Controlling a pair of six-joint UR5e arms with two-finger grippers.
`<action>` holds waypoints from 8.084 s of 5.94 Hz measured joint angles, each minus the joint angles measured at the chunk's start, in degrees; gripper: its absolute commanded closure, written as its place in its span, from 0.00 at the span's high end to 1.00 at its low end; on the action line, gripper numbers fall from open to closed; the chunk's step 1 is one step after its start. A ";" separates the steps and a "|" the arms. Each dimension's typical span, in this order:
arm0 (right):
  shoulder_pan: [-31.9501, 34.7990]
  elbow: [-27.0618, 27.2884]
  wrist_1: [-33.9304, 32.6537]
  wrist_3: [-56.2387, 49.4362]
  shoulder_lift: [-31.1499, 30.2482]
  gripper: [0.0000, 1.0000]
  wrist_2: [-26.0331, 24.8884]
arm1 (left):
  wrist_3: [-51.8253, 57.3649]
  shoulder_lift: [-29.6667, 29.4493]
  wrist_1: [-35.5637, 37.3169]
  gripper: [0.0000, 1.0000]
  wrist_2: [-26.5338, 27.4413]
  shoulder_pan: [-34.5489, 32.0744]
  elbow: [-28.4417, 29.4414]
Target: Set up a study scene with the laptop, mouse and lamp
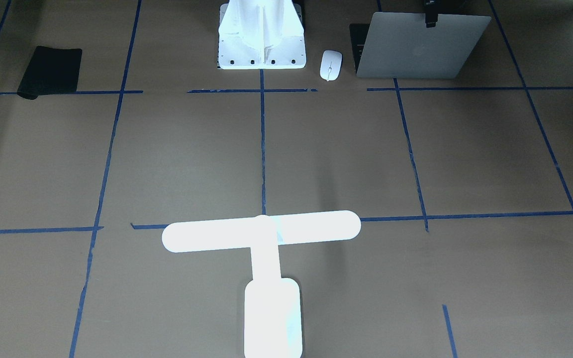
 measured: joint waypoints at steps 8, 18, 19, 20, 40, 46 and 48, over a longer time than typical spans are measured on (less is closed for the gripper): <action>0.00 0.29 -0.28 0.10 0.20 1.00 0.21 | 2.88 -1.82 2.39 0.00 1.28 -16.08 -0.51; 0.00 0.17 0.03 0.04 0.54 1.00 2.09 | 18.03 -64.84 5.77 0.00 -4.53 -35.77 56.16; 0.00 0.17 0.07 0.00 0.51 1.00 2.11 | 15.15 -69.32 3.10 0.00 -5.37 -35.11 62.06; 0.00 0.16 0.08 -0.01 0.49 1.00 2.08 | 12.38 -72.29 0.09 0.00 -5.65 -34.31 66.34; -37.96 16.60 38.99 58.52 -24.94 1.00 -14.18 | 73.87 -36.07 -14.88 1.00 -7.98 -14.85 25.08; -72.78 12.48 58.99 81.62 -36.09 1.00 -35.47 | 77.12 -35.78 -14.31 1.00 -8.28 -13.57 22.58; -76.45 9.57 62.29 83.39 -36.97 0.98 -37.37 | 77.12 -35.82 -14.27 1.00 -8.29 -13.57 22.32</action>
